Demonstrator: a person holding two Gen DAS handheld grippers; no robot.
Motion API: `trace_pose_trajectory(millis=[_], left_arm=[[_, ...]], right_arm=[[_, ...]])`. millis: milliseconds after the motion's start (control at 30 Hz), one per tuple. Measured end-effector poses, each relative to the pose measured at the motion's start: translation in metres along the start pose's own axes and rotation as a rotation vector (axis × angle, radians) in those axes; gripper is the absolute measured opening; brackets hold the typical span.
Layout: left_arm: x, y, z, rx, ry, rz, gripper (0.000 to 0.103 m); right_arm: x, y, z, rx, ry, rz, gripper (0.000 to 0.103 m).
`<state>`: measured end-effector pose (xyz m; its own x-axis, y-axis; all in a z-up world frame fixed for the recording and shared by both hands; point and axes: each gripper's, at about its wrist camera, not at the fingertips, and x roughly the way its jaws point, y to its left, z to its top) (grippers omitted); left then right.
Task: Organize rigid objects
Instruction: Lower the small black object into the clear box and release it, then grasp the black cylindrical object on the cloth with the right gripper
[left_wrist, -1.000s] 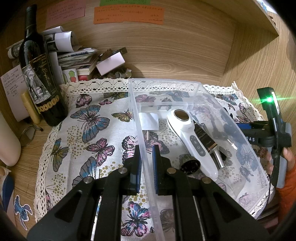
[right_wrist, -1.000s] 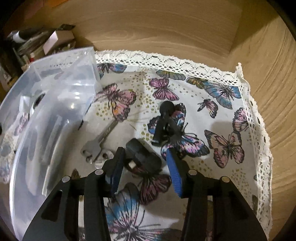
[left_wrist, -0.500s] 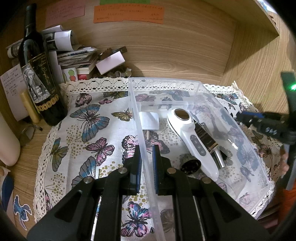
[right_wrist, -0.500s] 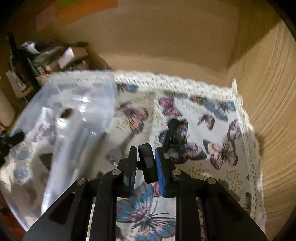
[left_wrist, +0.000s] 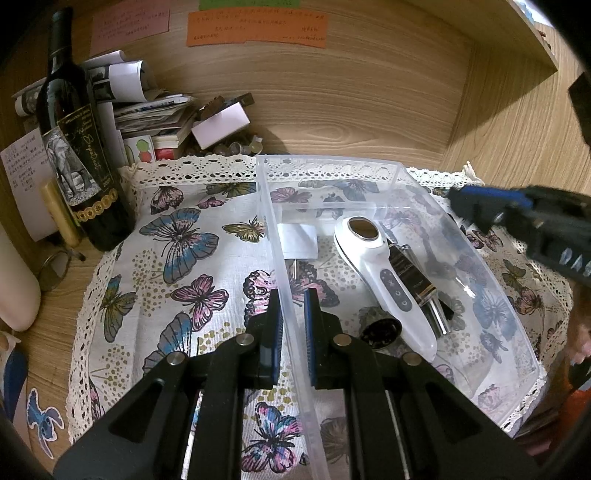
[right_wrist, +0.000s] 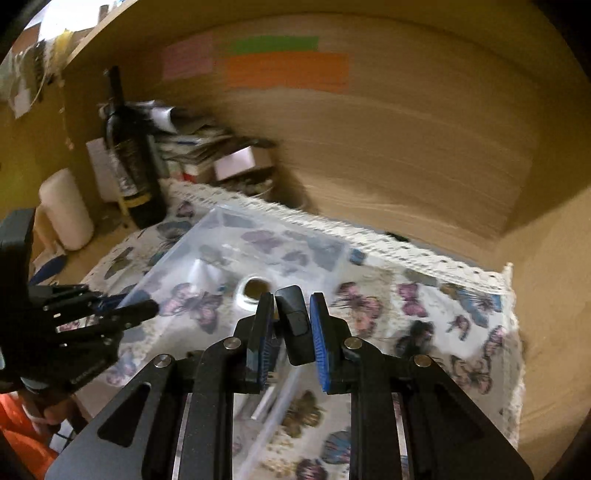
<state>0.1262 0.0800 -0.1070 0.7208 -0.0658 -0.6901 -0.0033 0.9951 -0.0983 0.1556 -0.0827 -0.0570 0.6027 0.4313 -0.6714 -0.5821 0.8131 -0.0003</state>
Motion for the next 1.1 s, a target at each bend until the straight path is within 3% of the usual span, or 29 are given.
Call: trace_pose_trajectory(millis=[333,467,633,767,867,1100], left_arm=[[0.0,0.0,0.0,0.0,0.0,0.0,0.01],[0.0,0.0,0.0,0.001,0.0,0.002,0.01],[0.0,-0.001,0.0,0.001,0.0,0.002,0.01],[0.0,-0.001,0.0,0.002,0.0,0.002,0.01],[0.0,-0.001,0.001,0.002,0.0,0.002,0.01],[0.0,0.0,0.002,-0.001,0.001,0.0,0.01]], right_arm=[[0.037,0.01,-0.006,0.002,0.096,0.023,0.019],[0.036,0.008,-0.005,0.004,0.09,0.025,0.027],[0.026,0.004,-0.004,0.01,0.062,0.004,0.028],[0.015,-0.006,-0.005,0.027,0.043,-0.02,0.031],[0.006,-0.018,-0.009,0.046,0.027,-0.063,0.04],[0.001,-0.061,-0.023,0.126,0.051,-0.151,0.043]])
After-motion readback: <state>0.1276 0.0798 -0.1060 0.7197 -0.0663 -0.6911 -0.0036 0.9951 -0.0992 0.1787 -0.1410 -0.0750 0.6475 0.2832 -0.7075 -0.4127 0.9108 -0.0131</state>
